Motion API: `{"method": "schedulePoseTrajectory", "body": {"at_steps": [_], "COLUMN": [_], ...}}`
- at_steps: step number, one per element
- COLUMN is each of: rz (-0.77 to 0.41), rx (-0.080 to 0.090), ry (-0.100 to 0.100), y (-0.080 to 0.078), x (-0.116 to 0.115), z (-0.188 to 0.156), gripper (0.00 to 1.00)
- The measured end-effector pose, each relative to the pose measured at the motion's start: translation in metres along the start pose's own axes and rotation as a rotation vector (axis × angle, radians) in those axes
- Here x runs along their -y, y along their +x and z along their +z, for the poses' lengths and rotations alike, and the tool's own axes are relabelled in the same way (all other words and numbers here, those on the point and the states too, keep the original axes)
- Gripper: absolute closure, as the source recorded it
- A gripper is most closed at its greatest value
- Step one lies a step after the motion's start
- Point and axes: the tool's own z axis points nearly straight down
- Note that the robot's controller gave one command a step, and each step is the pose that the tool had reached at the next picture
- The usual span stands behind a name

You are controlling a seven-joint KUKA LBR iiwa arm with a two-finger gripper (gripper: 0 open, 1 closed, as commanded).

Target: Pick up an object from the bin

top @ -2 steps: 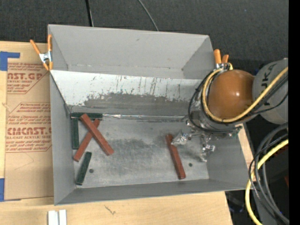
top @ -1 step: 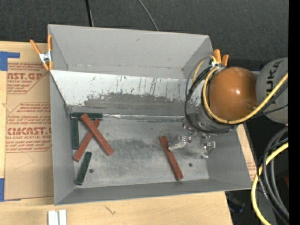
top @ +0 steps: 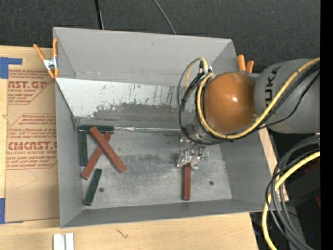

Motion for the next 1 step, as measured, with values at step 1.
{"method": "schedulePoseTrajectory", "body": {"at_steps": [1], "rz": [0.0], "rx": [0.0], "ry": [0.0], "y": [0.0], "x": [0.0], "z": [0.0], "gripper": [1.0]}}
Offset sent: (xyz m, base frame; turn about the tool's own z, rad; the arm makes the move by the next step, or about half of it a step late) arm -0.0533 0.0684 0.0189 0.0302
